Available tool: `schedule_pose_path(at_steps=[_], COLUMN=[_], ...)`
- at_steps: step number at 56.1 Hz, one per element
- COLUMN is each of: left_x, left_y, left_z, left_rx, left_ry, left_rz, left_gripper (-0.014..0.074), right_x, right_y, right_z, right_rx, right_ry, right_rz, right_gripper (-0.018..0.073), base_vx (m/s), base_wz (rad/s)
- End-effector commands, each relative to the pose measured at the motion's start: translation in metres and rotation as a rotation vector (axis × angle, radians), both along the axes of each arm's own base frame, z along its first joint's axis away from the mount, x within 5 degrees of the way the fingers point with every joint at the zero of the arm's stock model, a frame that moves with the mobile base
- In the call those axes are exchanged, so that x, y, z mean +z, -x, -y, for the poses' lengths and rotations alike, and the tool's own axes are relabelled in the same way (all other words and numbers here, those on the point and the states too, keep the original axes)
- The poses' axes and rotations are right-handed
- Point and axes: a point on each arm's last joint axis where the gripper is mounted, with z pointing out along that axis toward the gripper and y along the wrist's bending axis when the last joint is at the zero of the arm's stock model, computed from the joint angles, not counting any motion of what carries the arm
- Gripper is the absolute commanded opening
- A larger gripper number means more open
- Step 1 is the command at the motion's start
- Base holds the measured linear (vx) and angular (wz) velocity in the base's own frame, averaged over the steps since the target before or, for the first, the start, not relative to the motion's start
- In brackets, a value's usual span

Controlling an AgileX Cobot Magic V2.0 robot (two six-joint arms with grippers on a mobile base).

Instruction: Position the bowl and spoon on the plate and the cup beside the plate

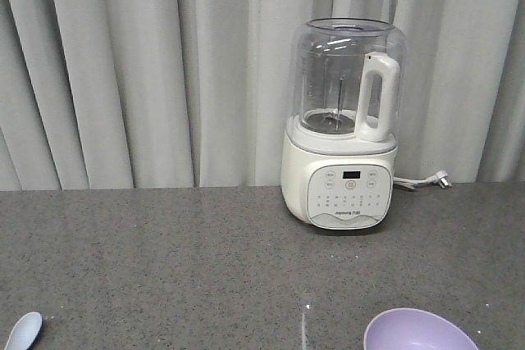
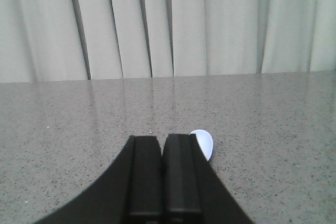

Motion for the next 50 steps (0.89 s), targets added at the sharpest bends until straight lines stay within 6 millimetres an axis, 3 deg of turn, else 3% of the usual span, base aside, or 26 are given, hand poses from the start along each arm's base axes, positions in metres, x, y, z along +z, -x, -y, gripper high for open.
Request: schedule_pose_path(at_steps=[1,12,17,22,28,34,39,45,50], left_x=[0.022,0.043,0.057,0.089,0.140,0.195,0.220,0.223,0.215], left_y=[0.004,0.010,0.015,0.025,0.039,0.029,0.006,-0.028,-0.045], left_z=[0.001,0.001,0.001,0.002,0.004,0.003,0.002,0.002,0.002], left_rx=[-0.010,-0.014,-0.040,-0.059,-0.040,-0.026,-0.042,-0.056,-0.063], left_ry=[0.012,-0.004,0.127,0.200,0.122,0.049,0.017,0.009,0.015], left_rz=[0.166,0.399,0.482,0.449,0.381,0.370,0.330,0.243,0.162], left_gripper=[-0.0003,-0.0003,-0.0003,-0.0003,-0.0003,-0.0003,-0.0003,-0.0003,-0.0003], right_x=[0.016,0.046,0.072,0.109,0.152,0.197,0.216,0.221,0.211], right_y=[0.002,0.009,0.016,0.024,0.023,-0.001,-0.033,-0.071,-0.092], right_z=[0.000,0.001,0.003,0.003,0.003,0.000,-0.003,-0.011,-0.019], right_rx=[0.000,0.011,0.014,0.021,0.015,0.010,0.007,0.027,0.061], right_ry=[-0.029,-0.143,-0.203,-0.198,-0.146,-0.119,-0.114,-0.111,-0.114], right_rz=[0.184,0.401,0.416,0.403,0.372,0.361,0.309,0.222,0.139], right_gripper=[-0.0006,-0.0006,-0.0006,-0.0006,-0.0006,-0.0006,-0.0006,-0.0006,-0.0006], base_vx=[0.00,0.00,0.00,0.00,0.00,0.00,0.00,0.00,0.00], base_wz=[0.00,0.00,0.00,0.00,0.00,0.00,0.00,0.00,0.00])
